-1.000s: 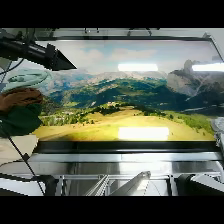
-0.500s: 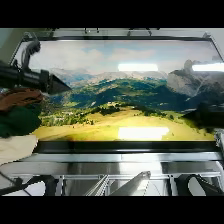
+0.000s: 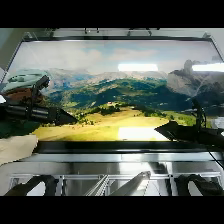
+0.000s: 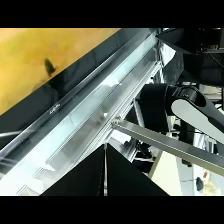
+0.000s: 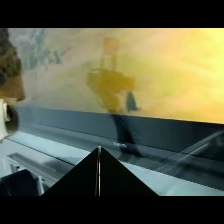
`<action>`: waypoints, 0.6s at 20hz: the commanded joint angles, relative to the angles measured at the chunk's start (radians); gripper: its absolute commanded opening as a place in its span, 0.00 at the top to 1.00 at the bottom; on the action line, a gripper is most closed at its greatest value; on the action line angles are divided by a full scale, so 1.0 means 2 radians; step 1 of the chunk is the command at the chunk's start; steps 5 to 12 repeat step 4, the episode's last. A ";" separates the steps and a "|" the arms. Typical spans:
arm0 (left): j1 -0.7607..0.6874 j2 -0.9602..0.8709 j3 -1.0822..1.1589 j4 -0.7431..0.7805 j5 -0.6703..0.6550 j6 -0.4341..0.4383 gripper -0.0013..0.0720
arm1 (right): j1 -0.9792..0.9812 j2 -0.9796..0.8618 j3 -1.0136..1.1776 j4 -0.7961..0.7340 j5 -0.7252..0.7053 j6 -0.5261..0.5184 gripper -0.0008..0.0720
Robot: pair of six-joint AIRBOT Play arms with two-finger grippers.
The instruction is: Fold the shirts.
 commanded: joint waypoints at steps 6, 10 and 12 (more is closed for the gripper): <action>0.000 0.036 -0.009 0.001 0.004 0.002 0.96 | 0.005 0.002 -0.004 0.028 -0.004 -0.005 0.96; 0.000 0.036 -0.009 0.001 0.004 0.002 0.96 | 0.005 0.002 -0.004 0.028 -0.004 -0.005 0.96; 0.000 0.036 -0.009 0.001 0.004 0.002 0.96 | 0.005 0.002 -0.004 0.028 -0.004 -0.005 0.96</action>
